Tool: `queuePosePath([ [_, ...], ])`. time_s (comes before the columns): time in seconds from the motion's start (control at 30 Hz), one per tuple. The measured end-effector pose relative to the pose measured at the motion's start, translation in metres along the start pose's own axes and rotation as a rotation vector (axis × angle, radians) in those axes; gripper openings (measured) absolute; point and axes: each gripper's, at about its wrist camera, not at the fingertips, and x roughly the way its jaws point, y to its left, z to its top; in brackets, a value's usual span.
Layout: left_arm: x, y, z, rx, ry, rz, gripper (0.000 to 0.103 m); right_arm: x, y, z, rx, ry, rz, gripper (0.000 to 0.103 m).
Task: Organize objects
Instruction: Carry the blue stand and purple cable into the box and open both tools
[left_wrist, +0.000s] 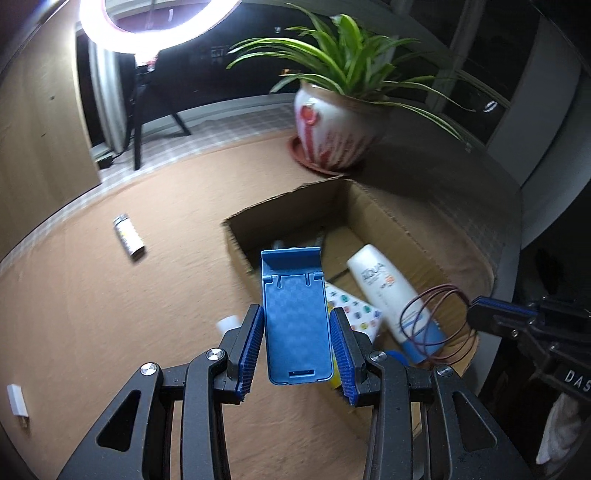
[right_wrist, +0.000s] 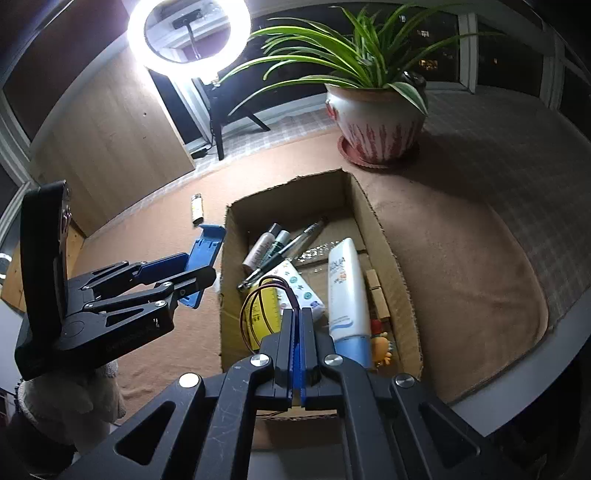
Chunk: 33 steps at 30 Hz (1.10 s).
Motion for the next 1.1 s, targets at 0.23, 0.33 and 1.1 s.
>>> queuePosePath([
  [0.23,0.012,-0.018,0.009,0.020,0.011,-0.020,0.040,0.005,-0.010,-0.001,0.015,0.013,0.000,0.002],
  [0.33,0.017,-0.024,0.011,0.023,0.019,-0.027,0.040,0.007,-0.013,-0.002,0.022,0.018,-0.003,0.002],
  [1.1,0.023,0.025,0.023,-0.038,0.007,-0.038,0.070,0.012,-0.023,0.002,0.111,0.006,0.009,0.053],
])
